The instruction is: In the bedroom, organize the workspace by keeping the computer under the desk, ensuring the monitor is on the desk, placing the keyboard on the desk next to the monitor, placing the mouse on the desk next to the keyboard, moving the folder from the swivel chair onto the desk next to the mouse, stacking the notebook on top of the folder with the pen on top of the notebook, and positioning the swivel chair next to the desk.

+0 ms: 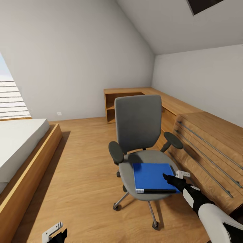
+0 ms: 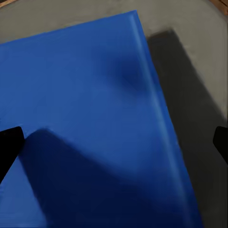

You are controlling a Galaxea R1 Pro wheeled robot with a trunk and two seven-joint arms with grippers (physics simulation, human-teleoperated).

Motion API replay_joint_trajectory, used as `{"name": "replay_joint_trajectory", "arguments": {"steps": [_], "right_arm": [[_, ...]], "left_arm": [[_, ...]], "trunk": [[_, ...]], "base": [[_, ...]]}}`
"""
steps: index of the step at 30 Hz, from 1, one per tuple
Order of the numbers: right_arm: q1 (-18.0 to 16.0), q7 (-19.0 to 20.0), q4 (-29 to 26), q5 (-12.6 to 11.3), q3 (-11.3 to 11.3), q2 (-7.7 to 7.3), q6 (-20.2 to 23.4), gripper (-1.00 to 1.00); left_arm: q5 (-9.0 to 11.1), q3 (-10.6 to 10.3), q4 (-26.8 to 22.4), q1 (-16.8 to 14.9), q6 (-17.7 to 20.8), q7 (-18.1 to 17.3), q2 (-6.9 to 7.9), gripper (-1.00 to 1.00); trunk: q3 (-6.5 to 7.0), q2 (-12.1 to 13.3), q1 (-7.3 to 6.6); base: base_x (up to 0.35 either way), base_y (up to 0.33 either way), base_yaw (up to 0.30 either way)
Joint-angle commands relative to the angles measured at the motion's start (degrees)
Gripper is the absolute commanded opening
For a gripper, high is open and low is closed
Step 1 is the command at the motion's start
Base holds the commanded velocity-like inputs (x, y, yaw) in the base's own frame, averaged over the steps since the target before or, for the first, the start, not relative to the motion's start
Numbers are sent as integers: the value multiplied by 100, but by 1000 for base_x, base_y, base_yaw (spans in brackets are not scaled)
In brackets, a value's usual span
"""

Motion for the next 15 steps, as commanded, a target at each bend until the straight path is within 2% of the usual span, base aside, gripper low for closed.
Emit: {"name": "replay_joint_trajectory", "arguments": {"steps": [1,6,15], "right_arm": [[0,34,56,39,-15,2,-18,100],[0,34,56,39,-15,3,-18,100],[0,34,56,39,-15,2,-18,100]], "left_arm": [[62,-13,-5,-1,-6,20,2,100],[63,-13,-5,-1,-6,20,3,100],[60,-15,-5,-1,-6,20,-2,100]], "trunk": [[-6,-2,-1],[-6,-2,-1],[-6,-2,-1]], "base": [[-170,0,0],[-159,0,0],[-21,0,0]]}}
